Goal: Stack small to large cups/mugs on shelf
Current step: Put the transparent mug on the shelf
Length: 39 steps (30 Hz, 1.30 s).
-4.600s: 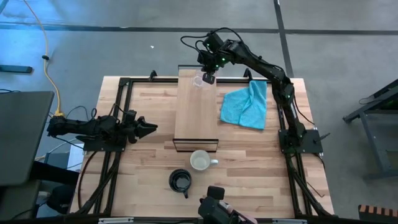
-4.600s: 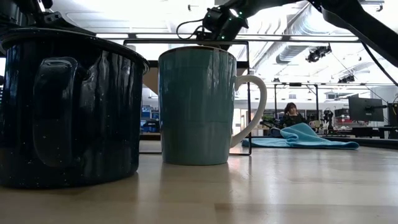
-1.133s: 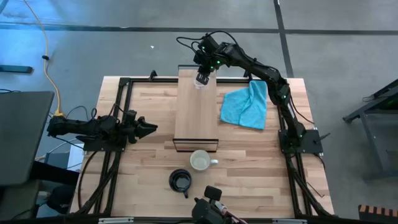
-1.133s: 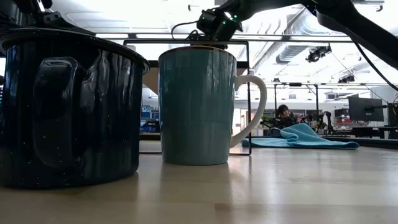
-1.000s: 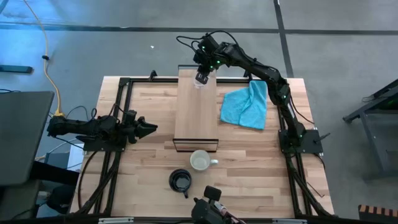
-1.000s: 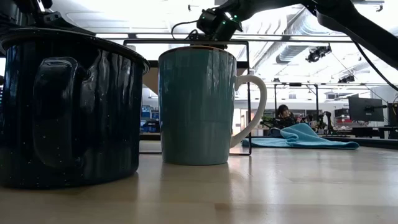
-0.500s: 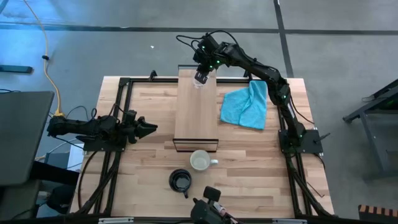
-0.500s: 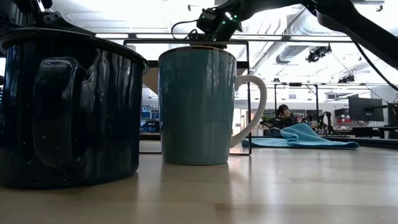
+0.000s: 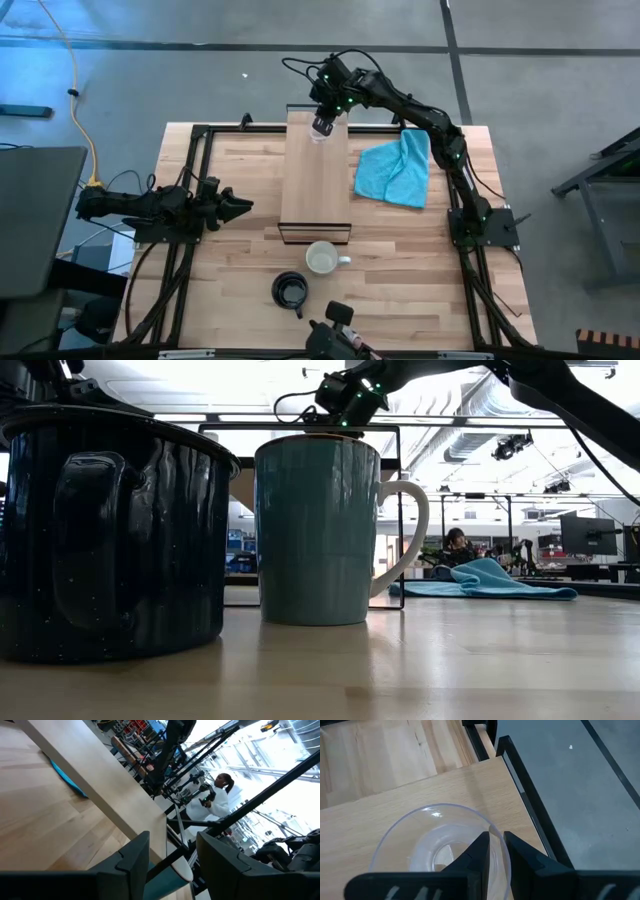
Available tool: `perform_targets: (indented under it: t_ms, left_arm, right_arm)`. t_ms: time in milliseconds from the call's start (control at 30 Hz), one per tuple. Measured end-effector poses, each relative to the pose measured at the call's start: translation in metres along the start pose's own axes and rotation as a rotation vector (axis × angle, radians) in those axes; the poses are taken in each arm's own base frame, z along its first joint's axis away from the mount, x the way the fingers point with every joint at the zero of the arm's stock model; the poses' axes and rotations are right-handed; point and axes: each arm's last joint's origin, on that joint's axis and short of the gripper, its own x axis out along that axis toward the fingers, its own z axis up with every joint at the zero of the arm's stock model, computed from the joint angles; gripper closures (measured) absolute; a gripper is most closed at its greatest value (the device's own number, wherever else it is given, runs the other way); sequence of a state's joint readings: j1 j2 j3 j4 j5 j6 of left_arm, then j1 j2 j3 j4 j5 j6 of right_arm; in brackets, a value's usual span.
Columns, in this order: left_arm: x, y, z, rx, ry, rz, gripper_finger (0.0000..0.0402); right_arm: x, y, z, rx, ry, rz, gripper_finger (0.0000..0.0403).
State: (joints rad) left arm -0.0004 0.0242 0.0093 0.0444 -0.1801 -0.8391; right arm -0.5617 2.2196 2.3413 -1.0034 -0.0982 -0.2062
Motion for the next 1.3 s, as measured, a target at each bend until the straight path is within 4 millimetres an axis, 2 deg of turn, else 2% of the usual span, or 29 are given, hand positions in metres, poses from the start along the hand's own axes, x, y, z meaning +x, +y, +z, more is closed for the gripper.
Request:
perform_targets:
  t_ms: [667, 967, 1300]
  left_arm:
    - [0.0, -0.0001, -0.0002, -0.003, 0.006, -0.004, 0.025]
    - [0.0, 0.0, -0.0002, -0.003, 0.006, -0.004, 0.025]
    - [0.0, -0.0001, -0.0002, -0.003, 0.006, -0.004, 0.025]
  right_arm:
    - [-0.0002, -0.0011, 0.0005, 0.019, -0.002, -0.028, 0.0358]
    - [-0.0008, -0.001, 0.0006, 0.026, -0.003, -0.029, 0.0392]
    - [-0.0008, -0.0009, 0.0005, 0.042, -0.002, -0.026, 0.0391]
